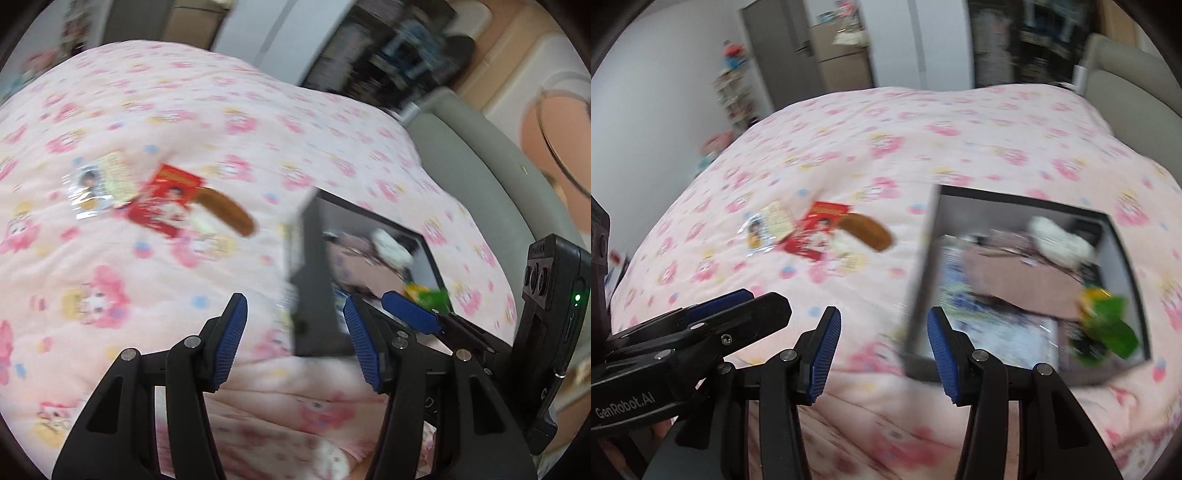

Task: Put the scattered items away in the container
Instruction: 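Withdraw the right tool from the box toward the remaining items, then lower the open right gripper over the wooden comb and close on it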

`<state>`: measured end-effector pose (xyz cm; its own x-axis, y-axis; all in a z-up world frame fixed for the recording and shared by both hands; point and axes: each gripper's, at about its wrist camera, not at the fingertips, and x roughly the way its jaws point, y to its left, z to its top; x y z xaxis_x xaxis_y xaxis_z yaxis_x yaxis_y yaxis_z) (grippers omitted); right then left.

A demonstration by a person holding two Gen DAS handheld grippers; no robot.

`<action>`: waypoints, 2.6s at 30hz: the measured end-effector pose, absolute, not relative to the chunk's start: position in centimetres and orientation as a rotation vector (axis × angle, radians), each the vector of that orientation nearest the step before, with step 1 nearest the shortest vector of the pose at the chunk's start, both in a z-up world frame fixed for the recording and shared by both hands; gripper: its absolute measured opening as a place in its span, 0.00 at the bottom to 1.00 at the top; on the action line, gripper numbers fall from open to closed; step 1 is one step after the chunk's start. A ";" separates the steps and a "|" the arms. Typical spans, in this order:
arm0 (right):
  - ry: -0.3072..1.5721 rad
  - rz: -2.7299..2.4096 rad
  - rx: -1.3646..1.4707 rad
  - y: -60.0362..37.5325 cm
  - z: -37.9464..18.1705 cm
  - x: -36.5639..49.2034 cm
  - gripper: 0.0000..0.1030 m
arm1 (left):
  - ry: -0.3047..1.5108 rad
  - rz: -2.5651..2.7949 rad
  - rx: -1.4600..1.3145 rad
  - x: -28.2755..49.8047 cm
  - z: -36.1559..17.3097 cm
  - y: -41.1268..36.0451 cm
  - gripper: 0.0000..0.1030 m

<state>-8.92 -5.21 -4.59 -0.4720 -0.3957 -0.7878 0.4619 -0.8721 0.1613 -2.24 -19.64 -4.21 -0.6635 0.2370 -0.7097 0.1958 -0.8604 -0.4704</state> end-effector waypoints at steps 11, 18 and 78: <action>-0.020 -2.226 1.468 -12.7 -10.0 -19.2 0.43 | -1.306 2.675 -1.426 -9.7 -10.6 -30.5 0.55; -0.092 -2.202 1.688 -15.2 -14.8 -25.7 0.44 | -1.566 2.531 -1.542 -17.5 -15.5 -34.1 0.55; -0.096 -2.030 1.686 -17.7 -18.9 -28.6 0.30 | -1.840 2.259 -1.596 -20.2 -23.7 -35.7 0.34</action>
<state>-28.63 -17.68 -18.91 -0.1119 -0.4133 -0.9037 0.3258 -0.8744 0.3595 -20.20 -35.73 -23.66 -0.5257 0.4054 -0.7478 0.6502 -0.3753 -0.6606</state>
